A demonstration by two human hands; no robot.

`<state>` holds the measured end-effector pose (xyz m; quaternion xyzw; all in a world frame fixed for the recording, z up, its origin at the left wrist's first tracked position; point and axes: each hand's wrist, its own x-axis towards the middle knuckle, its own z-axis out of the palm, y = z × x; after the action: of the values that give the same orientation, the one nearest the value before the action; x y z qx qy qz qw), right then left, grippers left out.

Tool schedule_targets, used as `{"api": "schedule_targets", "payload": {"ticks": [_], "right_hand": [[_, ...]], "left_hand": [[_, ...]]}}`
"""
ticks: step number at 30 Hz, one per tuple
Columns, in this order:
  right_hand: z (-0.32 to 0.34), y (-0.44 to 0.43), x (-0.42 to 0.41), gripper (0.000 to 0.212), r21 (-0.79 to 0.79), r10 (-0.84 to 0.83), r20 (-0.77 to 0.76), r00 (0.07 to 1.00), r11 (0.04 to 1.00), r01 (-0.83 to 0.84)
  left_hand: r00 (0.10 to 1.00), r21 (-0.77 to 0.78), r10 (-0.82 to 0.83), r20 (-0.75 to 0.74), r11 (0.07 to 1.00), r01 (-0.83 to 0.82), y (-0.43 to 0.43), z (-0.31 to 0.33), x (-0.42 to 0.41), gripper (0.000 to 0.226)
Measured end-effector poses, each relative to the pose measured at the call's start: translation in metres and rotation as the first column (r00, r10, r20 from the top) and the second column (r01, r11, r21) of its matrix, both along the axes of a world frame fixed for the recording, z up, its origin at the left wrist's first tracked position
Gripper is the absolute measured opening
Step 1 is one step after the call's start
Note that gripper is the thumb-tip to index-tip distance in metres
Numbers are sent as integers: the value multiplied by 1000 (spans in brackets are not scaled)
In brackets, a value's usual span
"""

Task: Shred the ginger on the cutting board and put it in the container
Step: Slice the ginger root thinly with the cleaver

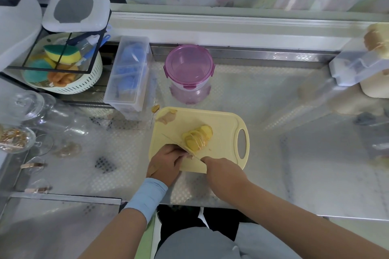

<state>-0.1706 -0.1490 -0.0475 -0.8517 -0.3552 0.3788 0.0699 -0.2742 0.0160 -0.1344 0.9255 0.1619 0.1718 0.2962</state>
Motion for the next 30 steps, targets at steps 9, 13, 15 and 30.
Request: {"api": "schedule_targets", "payload": {"ticks": [9,13,15,30], "right_hand": [[-3,13,0,51,-9,-3,-7,1000,1000,3],[-4,2,-1,49,-44,7,-19,1000,999,-8],[-3,-1,0,49,-50,8,-13,1000,999,-9],[-15,7,1,36,-57,24,13,1000,998,-24]], "left_hand": [[999,-19,39,-35,999,-39,-1,2,0,23],[998,-17,44,-33,999,-45,-2,0,-1,24],[998,-31,58,-40,998,-59,-3,-2,-1,23],[998,-58,58,-35,996,-60,-4,-4,-2,18]]}}
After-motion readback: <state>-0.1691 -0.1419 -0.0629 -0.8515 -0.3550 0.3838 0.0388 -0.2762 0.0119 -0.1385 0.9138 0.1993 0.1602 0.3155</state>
